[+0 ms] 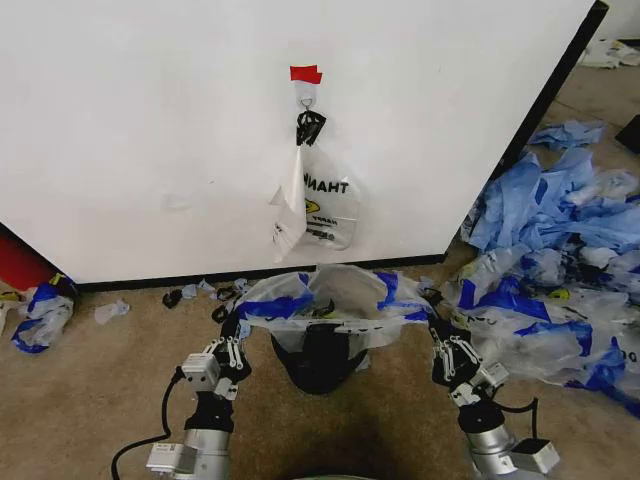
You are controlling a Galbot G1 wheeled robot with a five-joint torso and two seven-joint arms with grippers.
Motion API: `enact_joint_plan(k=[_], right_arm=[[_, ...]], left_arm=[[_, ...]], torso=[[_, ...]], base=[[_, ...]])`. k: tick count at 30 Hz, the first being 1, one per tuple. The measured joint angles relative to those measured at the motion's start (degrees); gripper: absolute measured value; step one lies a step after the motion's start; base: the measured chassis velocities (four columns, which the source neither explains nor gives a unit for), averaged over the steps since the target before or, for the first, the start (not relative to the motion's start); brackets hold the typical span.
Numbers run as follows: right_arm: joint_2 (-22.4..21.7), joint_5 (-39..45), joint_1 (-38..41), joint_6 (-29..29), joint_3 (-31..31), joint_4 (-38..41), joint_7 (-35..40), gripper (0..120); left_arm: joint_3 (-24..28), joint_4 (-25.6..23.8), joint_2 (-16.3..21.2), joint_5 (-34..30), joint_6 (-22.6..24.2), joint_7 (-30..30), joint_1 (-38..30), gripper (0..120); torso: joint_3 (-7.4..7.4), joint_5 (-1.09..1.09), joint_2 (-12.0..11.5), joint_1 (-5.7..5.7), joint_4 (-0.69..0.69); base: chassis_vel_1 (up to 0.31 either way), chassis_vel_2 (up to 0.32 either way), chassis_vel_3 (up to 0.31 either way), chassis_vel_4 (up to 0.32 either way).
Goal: Pick up the garbage bag from the wall and place it over the trash bin.
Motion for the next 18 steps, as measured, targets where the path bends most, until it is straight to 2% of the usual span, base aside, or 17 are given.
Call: enact_joint_plan(k=[14,18], right_arm=[[2.0,0.8,1.8,0.0,-1.3,-4.9,-2.0,0],[2.7,0.8,2.2,0.0,-1.2,-6.6,-2.7,0]], left_arm=[[0.8,3.0,-0.4,-0.2,-1.2,-0.6,0.4,0],[1.5,5.3,-0.7,0.1,-1.6,-0.4,-0.4,0]], torso=[[0.0,0.0,0.0,0.0,0.0],[0.0,0.0,0.0,0.0,0.0]], base=[[0.0,0.0,0.0,0.0],[0.0,0.0,0.0,0.0]])
